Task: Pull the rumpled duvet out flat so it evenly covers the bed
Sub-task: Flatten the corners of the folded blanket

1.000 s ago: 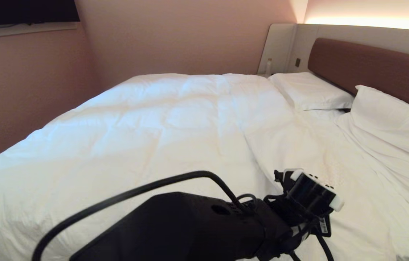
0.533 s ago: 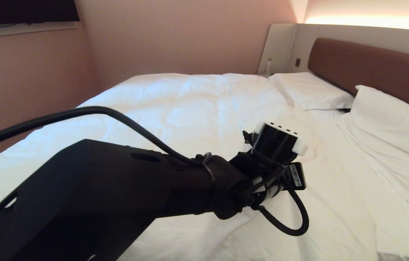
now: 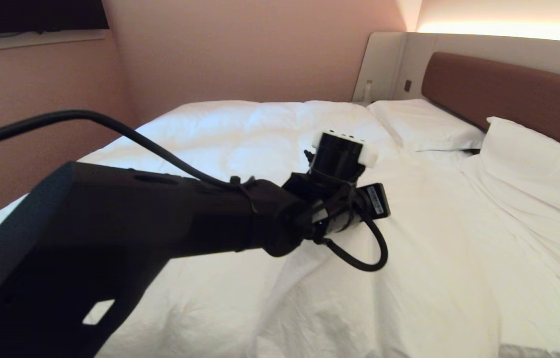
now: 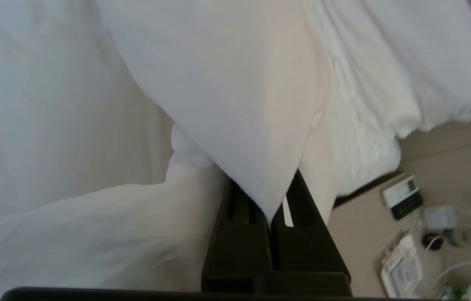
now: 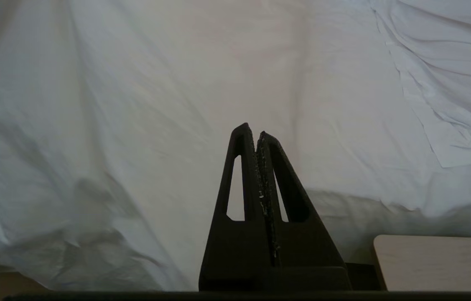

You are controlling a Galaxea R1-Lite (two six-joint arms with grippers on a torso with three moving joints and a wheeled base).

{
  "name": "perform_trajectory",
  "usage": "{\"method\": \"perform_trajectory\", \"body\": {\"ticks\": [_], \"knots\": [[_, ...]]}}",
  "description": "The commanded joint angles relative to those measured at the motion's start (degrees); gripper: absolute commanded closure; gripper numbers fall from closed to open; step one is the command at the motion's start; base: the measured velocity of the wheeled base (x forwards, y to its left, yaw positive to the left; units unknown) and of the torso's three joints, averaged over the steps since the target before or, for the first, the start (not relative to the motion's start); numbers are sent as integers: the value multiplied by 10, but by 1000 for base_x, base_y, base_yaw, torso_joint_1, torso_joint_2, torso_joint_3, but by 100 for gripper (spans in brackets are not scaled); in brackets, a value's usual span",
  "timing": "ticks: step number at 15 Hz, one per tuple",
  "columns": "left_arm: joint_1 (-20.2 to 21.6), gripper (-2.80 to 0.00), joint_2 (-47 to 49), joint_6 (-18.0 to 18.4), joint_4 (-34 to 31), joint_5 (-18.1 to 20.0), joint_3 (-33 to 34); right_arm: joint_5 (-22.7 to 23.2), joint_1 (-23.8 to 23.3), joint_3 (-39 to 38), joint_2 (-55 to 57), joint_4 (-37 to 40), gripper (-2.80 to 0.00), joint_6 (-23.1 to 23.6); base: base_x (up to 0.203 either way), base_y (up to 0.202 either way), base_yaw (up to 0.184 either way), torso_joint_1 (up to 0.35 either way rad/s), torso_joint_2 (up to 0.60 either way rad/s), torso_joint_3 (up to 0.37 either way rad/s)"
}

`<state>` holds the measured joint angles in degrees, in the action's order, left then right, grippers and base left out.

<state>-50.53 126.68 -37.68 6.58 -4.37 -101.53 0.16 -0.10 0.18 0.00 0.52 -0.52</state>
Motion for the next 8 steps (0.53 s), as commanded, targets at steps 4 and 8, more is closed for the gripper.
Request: {"method": "perform_trajectory", "body": {"ticks": [4, 8], "knots": [[30, 0, -22, 1, -5, 28, -23, 0, 0, 0, 1, 0, 0, 0, 0, 0, 0, 0, 0, 0], [26, 0, -21, 3, -5, 45, -34, 0, 0, 0, 1, 0, 0, 0, 0, 0, 0, 0, 0, 0]]}}
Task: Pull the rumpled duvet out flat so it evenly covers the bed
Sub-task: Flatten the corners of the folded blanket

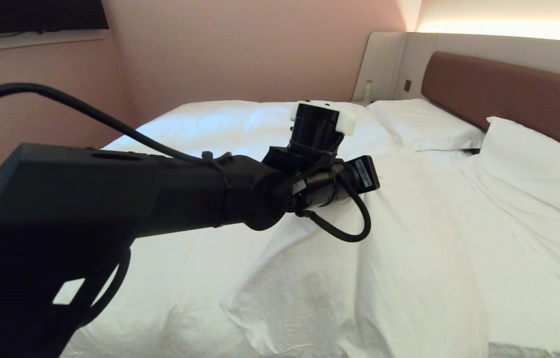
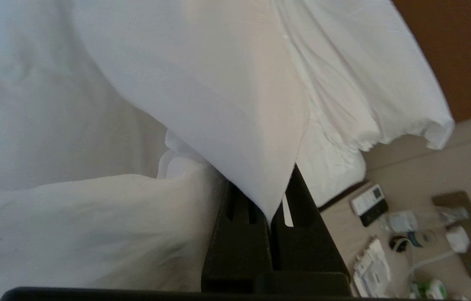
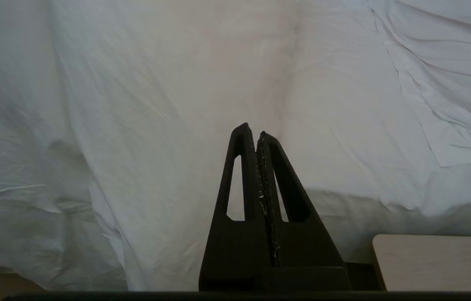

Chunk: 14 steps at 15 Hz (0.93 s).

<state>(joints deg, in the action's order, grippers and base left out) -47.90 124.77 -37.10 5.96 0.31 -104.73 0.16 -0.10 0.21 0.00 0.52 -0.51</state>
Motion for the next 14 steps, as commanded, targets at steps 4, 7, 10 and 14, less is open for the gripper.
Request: {"method": "perform_trajectory", "body": {"ticks": [4, 7, 10, 14], "knots": [[39, 0, -19, 69, -23, 25, -36, 0, 0, 0, 0, 0, 0, 0, 0, 0, 0, 0, 0, 0], [107, 0, -13, 122, -64, 30, -65, 0, 0, 0, 0, 0, 0, 0, 0, 0, 0, 0, 0, 0], [166, 0, 8, 135, -125, 54, -47, 0, -1, 0, 0, 0, 0, 1, 0, 0, 0, 0, 0, 0], [170, 0, 11, 148, -160, 55, 11, 0, -1, 1, 0, 1, 0, 1, 0, 0, 0, 0, 0, 0]]}}
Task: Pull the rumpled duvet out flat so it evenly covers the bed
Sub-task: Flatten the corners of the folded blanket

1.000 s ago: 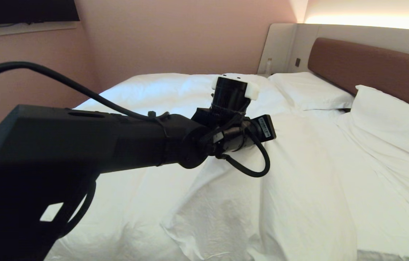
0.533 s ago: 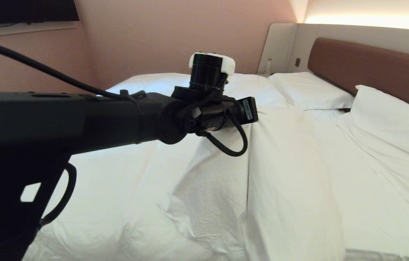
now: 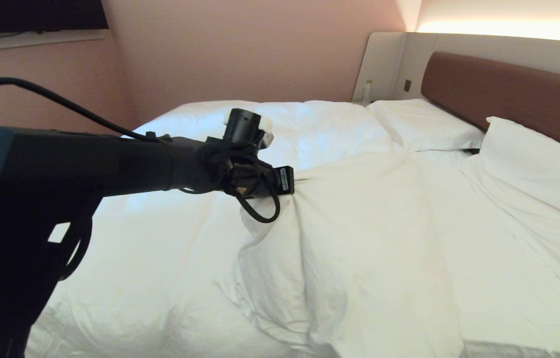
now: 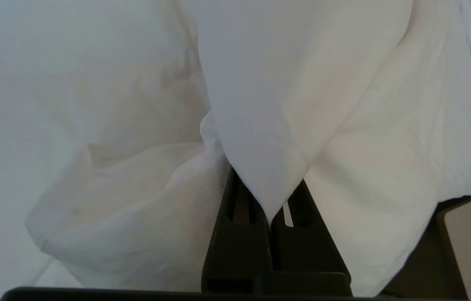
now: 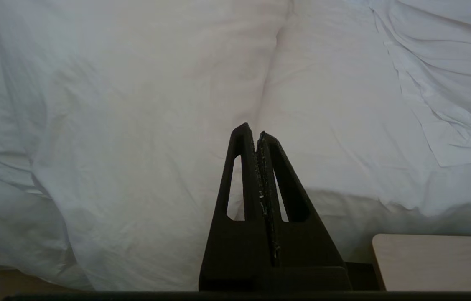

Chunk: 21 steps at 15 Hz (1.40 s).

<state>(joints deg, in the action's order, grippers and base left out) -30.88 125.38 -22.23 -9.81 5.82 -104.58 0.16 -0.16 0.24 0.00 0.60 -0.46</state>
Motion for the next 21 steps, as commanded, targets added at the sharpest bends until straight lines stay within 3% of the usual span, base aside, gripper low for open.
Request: {"method": "perform_trajectory", "body": {"ticks": [1, 4, 14, 16, 18, 21], "knots": [[-1, 0, 5, 2, -1, 0, 11, -1, 0, 0, 0, 0, 0, 0, 0, 0, 0, 0, 0, 0], [-32, 0, -3, 42, 29, 7, 51, 0, 0, 0, 0, 0, 0, 0, 0, 0, 0, 0, 0, 0], [-91, 0, -6, 25, 71, 2, 79, -3, 0, 13, 0, 1, 0, -1, 0, 0, 0, 0, 0, 0], [-95, 0, -12, 25, 72, 2, 74, -5, 0, 76, 0, 36, 0, -19, 0, 0, 0, 0, 0, 0], [-95, 0, -27, 15, 72, 2, 49, 5, 0, 156, 0, 127, 0, -30, 0, 0, 0, 0, 0, 0], [-94, 0, -61, -4, 64, 2, -8, 8, 0, 146, 0, 159, 0, -36, 0, 0, 0, 0, 0, 0]]}}
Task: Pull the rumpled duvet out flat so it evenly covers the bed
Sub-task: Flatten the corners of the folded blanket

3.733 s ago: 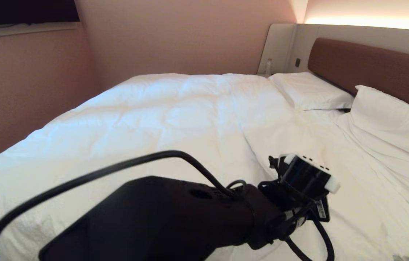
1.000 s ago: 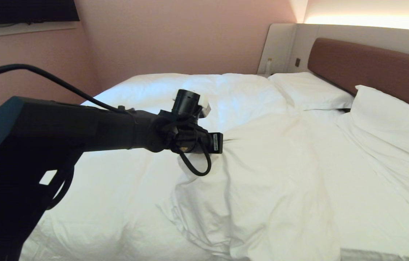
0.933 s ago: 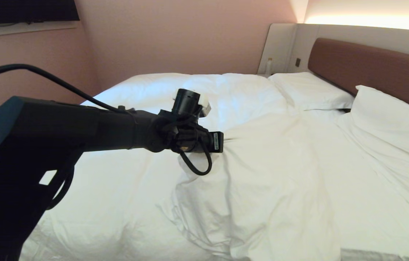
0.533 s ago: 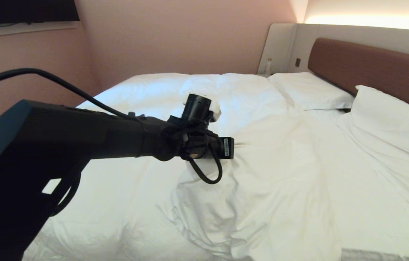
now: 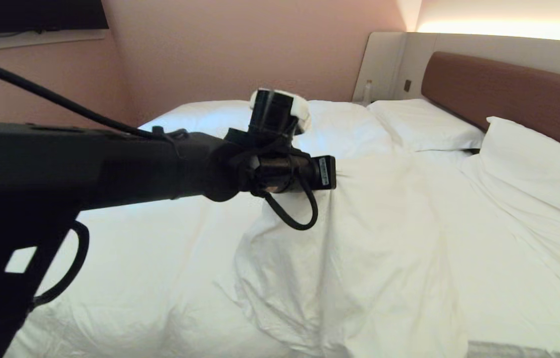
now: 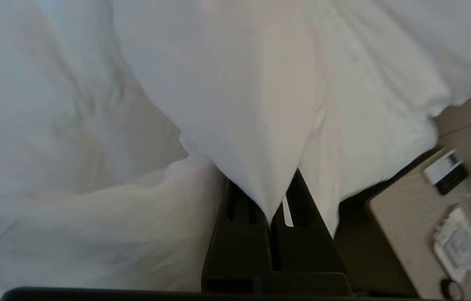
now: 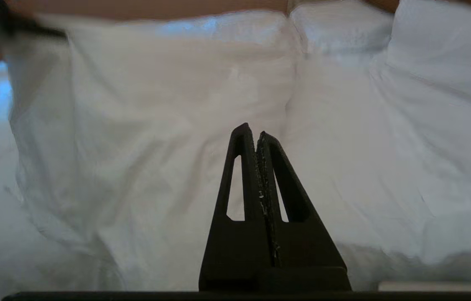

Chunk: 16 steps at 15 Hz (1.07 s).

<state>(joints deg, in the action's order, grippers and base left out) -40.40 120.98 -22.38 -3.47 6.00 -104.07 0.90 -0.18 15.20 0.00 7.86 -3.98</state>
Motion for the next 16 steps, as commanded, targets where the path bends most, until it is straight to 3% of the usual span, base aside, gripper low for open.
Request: {"method": "perform_trajectory", "body": {"ticks": [1, 3, 5, 7, 11, 16], "knots": [[1, 0, -25, -3, -4, 0, -32, 1, 0, -16, 0, 89, 0, -1, 0, 0, 0, 0, 0, 0], [-3, 0, -44, 2, -27, 2, -68, 9, 0, -36, 0, 90, 0, 7, 0, 0, 0, 0, 0, 0], [-26, 0, -71, 31, -34, 6, -76, 64, 0, -41, 0, 98, 0, 17, 0, 0, 0, 0, 0, 0], [-38, 0, -90, 33, -33, 7, -76, 98, 0, -34, 2, 124, 0, 20, 0, 0, 0, 0, 0, 0], [-74, 0, -129, 45, -35, 6, -76, 112, 0, -18, 1, 126, 0, 25, 0, 0, 0, 0, 0, 0], [-80, 0, -109, 54, -34, 8, -69, 99, 1, -39, 0, 120, 0, 26, 0, 0, 0, 0, 0, 0]]}}
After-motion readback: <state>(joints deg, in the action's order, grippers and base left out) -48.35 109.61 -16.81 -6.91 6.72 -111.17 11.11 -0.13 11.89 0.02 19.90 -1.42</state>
